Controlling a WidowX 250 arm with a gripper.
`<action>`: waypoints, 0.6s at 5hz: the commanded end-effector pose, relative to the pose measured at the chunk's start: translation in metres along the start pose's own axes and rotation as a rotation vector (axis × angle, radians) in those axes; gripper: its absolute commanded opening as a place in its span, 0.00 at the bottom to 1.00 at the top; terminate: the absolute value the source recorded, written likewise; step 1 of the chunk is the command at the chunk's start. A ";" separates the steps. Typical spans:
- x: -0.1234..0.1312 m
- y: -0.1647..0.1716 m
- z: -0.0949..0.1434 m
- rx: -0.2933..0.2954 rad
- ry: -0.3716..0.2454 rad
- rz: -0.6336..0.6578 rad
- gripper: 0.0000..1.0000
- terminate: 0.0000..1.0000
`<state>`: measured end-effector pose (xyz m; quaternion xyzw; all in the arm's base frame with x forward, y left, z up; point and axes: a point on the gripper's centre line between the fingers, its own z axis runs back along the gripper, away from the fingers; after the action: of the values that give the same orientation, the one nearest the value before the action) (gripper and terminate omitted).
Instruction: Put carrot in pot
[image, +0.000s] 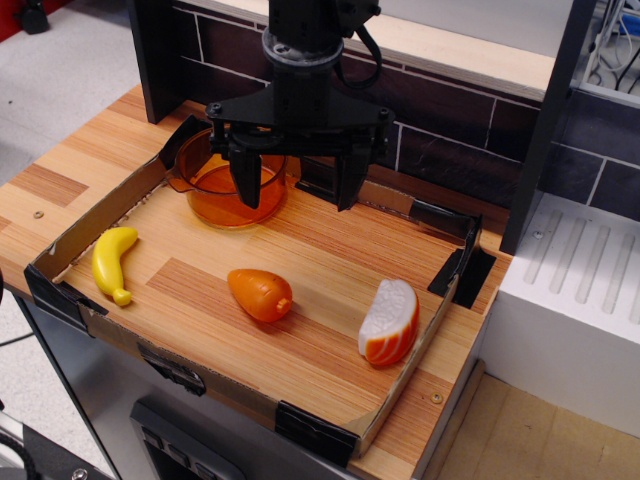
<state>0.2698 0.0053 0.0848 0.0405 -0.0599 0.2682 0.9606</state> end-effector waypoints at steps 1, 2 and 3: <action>0.000 0.000 0.000 0.000 0.000 0.000 1.00 0.00; 0.000 0.009 -0.007 -0.037 0.000 0.219 1.00 0.00; -0.001 0.025 -0.009 -0.049 -0.033 0.373 1.00 0.00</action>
<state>0.2504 0.0267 0.0657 0.0179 -0.0696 0.4426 0.8938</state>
